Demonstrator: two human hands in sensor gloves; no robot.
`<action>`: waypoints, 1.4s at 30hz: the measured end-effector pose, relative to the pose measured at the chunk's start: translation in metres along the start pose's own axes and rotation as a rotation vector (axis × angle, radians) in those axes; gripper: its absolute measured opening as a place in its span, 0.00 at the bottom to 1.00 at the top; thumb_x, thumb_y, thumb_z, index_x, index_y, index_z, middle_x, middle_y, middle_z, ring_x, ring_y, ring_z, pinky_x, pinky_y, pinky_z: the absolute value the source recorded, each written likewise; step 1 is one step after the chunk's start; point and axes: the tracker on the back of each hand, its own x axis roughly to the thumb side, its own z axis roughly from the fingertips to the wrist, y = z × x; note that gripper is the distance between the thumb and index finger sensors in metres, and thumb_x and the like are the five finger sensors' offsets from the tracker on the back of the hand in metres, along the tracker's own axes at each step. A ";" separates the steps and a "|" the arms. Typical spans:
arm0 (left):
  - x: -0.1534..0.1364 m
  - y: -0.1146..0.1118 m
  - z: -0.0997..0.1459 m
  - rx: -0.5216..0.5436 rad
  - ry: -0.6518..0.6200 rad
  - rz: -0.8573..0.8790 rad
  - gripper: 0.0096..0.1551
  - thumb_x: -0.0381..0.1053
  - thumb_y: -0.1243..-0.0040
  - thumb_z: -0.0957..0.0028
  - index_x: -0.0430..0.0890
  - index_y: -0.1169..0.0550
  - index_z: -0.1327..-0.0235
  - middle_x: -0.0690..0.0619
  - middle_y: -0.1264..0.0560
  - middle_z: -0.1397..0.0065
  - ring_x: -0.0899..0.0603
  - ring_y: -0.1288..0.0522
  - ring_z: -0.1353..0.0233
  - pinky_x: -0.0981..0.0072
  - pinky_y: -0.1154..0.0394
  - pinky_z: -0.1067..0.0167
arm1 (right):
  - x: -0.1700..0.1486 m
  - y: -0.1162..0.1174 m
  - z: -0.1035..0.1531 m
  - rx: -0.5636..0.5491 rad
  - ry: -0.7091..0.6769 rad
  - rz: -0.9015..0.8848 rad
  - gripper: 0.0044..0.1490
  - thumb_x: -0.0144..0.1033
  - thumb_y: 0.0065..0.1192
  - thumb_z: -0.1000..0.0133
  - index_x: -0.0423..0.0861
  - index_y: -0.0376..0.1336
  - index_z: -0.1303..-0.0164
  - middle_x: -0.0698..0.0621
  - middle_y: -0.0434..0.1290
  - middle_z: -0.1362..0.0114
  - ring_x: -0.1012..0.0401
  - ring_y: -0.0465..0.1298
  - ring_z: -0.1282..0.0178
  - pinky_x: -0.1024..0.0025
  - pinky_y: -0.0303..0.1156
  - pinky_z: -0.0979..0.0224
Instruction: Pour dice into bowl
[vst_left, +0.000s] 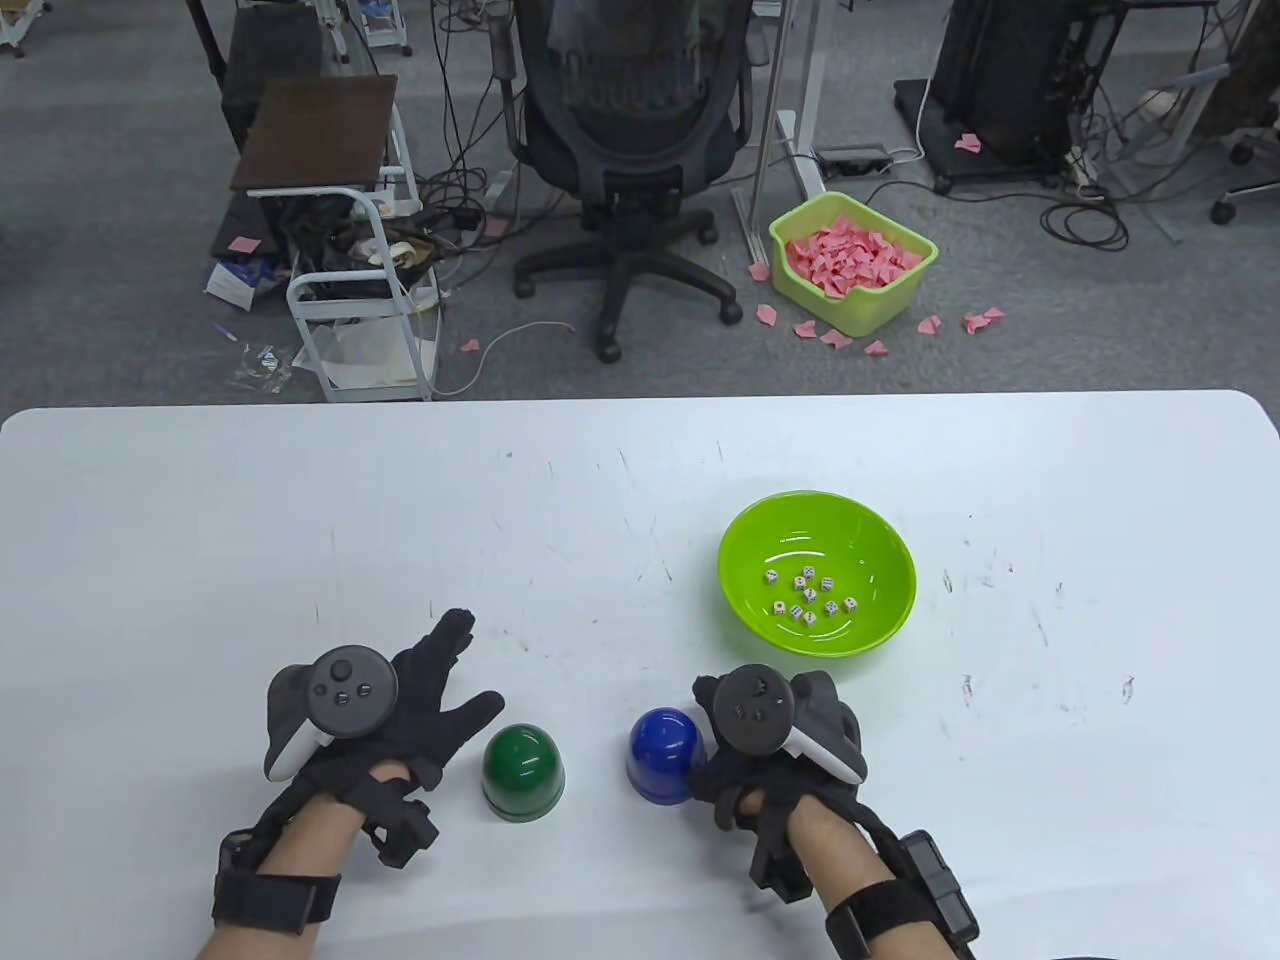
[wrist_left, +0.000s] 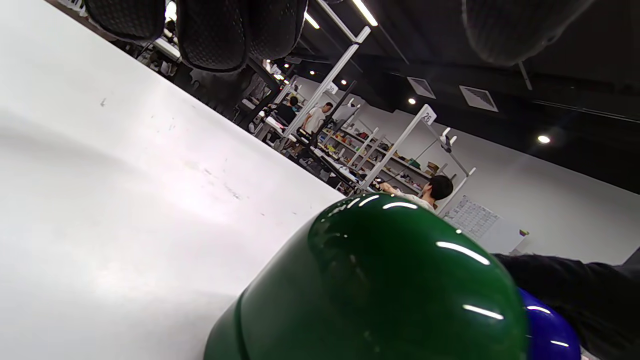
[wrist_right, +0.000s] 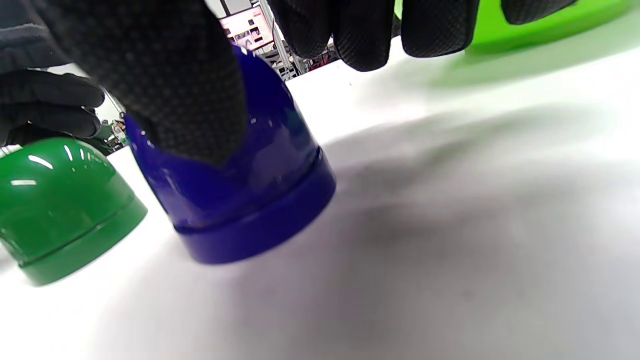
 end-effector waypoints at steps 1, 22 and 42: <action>0.002 0.000 0.000 0.008 -0.013 -0.006 0.55 0.73 0.44 0.51 0.52 0.51 0.19 0.40 0.40 0.17 0.31 0.35 0.21 0.32 0.38 0.26 | 0.001 -0.005 0.000 -0.016 -0.012 -0.005 0.58 0.38 0.80 0.55 0.32 0.51 0.22 0.27 0.56 0.18 0.26 0.56 0.25 0.20 0.52 0.31; 0.020 -0.006 0.007 0.080 -0.137 -0.155 0.53 0.72 0.43 0.51 0.54 0.50 0.19 0.43 0.42 0.15 0.33 0.37 0.19 0.30 0.40 0.24 | 0.016 -0.053 -0.002 -0.505 -0.241 -0.027 0.58 0.53 0.72 0.50 0.35 0.49 0.20 0.29 0.58 0.18 0.28 0.59 0.25 0.20 0.53 0.30; 0.022 -0.028 -0.001 0.010 -0.152 -0.210 0.53 0.72 0.43 0.51 0.54 0.50 0.19 0.43 0.42 0.15 0.33 0.37 0.19 0.30 0.39 0.24 | -0.011 -0.032 0.007 -0.434 -0.244 0.002 0.59 0.56 0.71 0.49 0.35 0.48 0.19 0.29 0.59 0.18 0.29 0.61 0.26 0.22 0.56 0.30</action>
